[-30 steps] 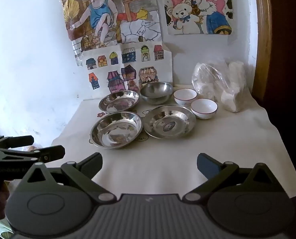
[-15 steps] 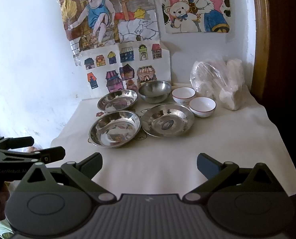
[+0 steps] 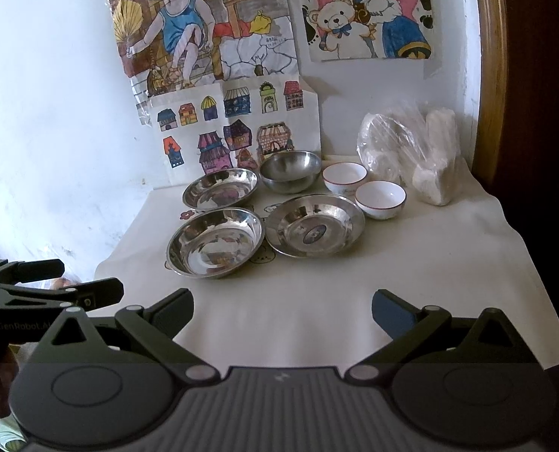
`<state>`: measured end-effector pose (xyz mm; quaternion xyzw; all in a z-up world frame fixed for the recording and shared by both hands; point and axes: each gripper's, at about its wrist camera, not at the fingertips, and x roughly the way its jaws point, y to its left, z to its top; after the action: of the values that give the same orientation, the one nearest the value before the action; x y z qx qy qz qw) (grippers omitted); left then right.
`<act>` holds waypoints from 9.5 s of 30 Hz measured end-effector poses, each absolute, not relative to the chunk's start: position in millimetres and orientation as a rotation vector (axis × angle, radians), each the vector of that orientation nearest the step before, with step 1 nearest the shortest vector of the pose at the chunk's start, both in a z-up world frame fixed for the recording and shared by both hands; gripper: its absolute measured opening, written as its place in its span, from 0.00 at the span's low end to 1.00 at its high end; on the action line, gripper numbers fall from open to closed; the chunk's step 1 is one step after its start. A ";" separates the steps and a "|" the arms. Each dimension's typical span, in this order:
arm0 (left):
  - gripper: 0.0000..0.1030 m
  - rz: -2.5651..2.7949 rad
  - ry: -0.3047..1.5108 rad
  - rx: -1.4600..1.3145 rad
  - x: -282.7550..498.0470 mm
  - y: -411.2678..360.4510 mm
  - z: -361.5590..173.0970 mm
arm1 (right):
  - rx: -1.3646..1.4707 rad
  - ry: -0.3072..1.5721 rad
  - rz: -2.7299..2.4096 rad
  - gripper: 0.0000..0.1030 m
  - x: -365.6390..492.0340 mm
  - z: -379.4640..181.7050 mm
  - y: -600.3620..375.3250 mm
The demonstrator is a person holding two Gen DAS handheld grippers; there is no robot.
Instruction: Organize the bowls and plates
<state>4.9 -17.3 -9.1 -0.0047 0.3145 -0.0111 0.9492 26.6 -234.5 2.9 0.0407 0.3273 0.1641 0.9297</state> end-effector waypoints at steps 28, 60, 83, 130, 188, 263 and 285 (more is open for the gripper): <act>0.99 -0.021 0.670 -0.016 11.2 -9.4 -9.5 | 0.085 0.676 0.337 1.00 31.3 1.7 -236.0; 0.99 0.004 0.800 -0.012 48.3 -20.4 -30.0 | 0.082 0.788 0.348 1.00 64.0 -6.3 -238.2; 0.99 0.246 0.925 -0.229 163.8 -20.3 -49.6 | -0.001 0.878 0.560 1.00 203.0 -28.5 -266.0; 0.83 0.002 1.087 -0.104 402.8 164.0 -112.0 | 0.212 0.989 0.385 0.78 360.5 -81.3 -61.4; 0.17 -0.033 1.138 -0.093 272.1 118.7 -84.1 | 0.139 1.043 0.486 0.17 271.5 -70.2 -110.1; 0.99 -0.357 1.226 0.404 380.5 -81.7 -112.6 | 0.243 1.055 0.355 0.92 262.4 -89.2 -274.9; 0.32 -0.288 1.283 0.331 383.3 -89.0 -123.8 | 0.366 1.101 0.416 0.22 277.1 -100.7 -273.0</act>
<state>383.3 -89.0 -123.8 0.1531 0.5935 -0.1332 0.7788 277.1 -273.0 -100.7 0.1714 0.5161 0.1953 0.8162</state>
